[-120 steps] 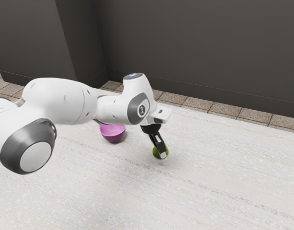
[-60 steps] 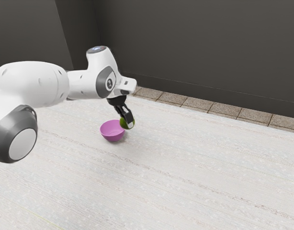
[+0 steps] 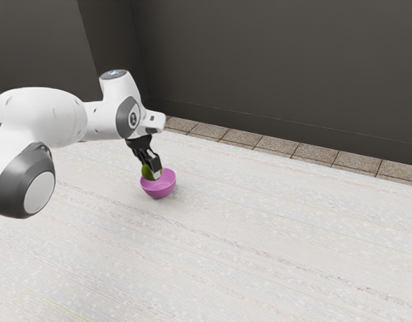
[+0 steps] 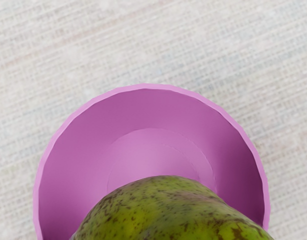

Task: Place the pear in the bowl.

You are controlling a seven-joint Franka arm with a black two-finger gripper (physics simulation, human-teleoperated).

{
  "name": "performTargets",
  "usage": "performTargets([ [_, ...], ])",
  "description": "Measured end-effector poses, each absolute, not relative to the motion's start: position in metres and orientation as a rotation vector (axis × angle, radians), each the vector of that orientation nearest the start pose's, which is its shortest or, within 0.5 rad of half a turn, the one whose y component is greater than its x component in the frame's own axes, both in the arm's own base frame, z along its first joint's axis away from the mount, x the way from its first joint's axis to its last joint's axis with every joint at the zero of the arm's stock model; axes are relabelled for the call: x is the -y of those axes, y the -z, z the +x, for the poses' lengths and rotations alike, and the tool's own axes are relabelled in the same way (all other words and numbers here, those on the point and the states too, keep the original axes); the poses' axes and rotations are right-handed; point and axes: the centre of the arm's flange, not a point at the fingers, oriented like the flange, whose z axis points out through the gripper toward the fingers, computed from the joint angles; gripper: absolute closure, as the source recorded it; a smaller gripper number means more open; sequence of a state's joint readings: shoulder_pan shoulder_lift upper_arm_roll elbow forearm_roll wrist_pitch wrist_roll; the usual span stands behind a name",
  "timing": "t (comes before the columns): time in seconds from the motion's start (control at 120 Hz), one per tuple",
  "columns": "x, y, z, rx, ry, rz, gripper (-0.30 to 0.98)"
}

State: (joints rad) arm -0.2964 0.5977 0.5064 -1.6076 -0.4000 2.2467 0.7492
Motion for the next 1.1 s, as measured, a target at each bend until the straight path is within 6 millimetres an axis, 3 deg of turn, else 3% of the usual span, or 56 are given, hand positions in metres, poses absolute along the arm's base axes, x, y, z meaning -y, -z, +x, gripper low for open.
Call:
performTargets([
  [0.167, -0.079, -0.316, 0.700, -0.624, 0.219, -3.063, 0.47],
  [0.358, -0.081, -0.312, 0.702, -0.624, 0.229, -3.067, 0.23],
  [0.558, -0.066, -0.322, 0.706, -0.681, 0.252, -3.051, 0.09],
  [0.683, -0.035, -0.369, 0.705, -0.787, 0.315, -2.995, 0.05],
  [0.758, -0.024, -0.413, 0.699, -0.835, 0.377, -2.974, 0.04],
  [0.858, -0.016, -0.456, 0.687, -0.875, 0.410, -2.977, 0.02],
  [0.975, 0.006, -0.506, 0.668, -0.928, 0.367, -2.962, 0.01],
  [1.1, 0.025, -0.546, 0.651, -0.890, 0.295, -2.963, 0.01],
])
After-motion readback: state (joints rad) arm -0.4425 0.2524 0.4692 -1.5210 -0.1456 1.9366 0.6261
